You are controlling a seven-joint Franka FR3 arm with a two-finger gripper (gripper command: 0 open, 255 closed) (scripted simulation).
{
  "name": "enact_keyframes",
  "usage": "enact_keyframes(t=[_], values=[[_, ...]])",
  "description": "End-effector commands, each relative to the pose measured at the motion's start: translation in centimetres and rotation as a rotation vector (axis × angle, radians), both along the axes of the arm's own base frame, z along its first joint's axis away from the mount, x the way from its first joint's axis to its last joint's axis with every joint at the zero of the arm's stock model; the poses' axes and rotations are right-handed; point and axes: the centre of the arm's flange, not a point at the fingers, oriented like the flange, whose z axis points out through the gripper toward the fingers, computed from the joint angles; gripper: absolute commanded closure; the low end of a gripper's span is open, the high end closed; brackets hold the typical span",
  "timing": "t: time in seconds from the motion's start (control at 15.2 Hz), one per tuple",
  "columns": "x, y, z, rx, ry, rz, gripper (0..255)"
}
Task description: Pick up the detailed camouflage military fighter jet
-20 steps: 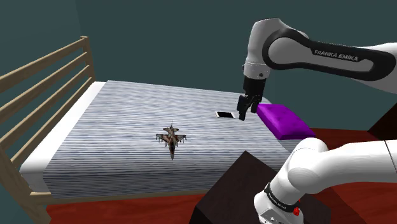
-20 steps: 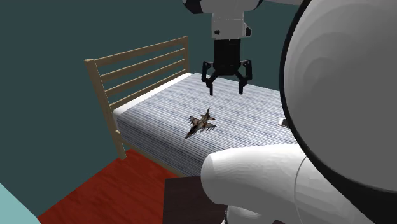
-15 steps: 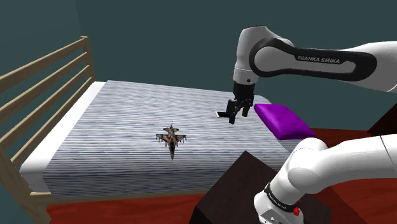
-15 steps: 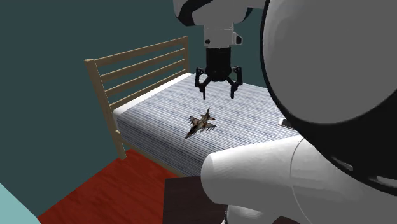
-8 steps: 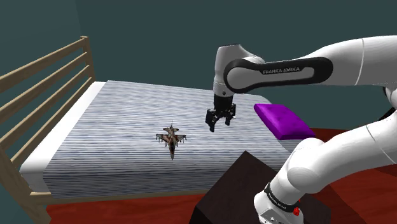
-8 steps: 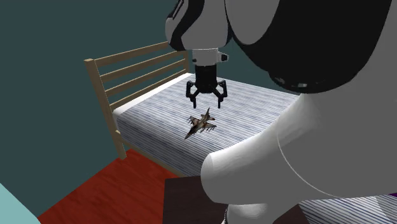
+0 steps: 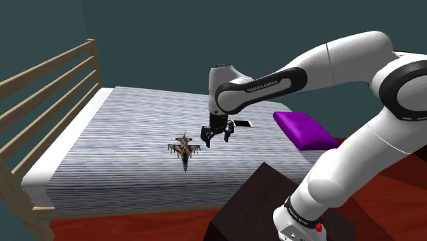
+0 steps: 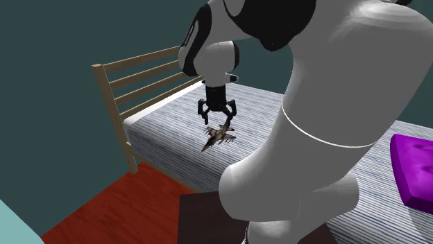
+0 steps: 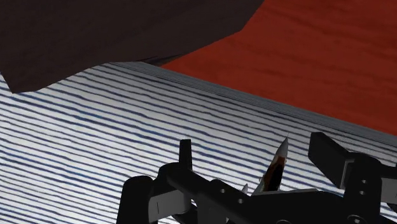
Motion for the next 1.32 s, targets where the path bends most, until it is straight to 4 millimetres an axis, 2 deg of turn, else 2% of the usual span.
enact_keyframes(t=[0.0, 0.53, 1.06, 1.12, 1.25], values=[[1.8, 0.5, -2.0, -0.008, -0.004, -0.033, 0], [9.0, 1.7, -9.6, -0.04, -0.014, -0.159, 0], [16.3, 1.6, -17.2, -0.072, -0.025, -0.286, 0], [17.0, 1.5, -17.9, -0.075, -0.026, -0.298, 0], [17.0, 1.5, -19.0, -0.075, -0.026, -0.298, 0]])
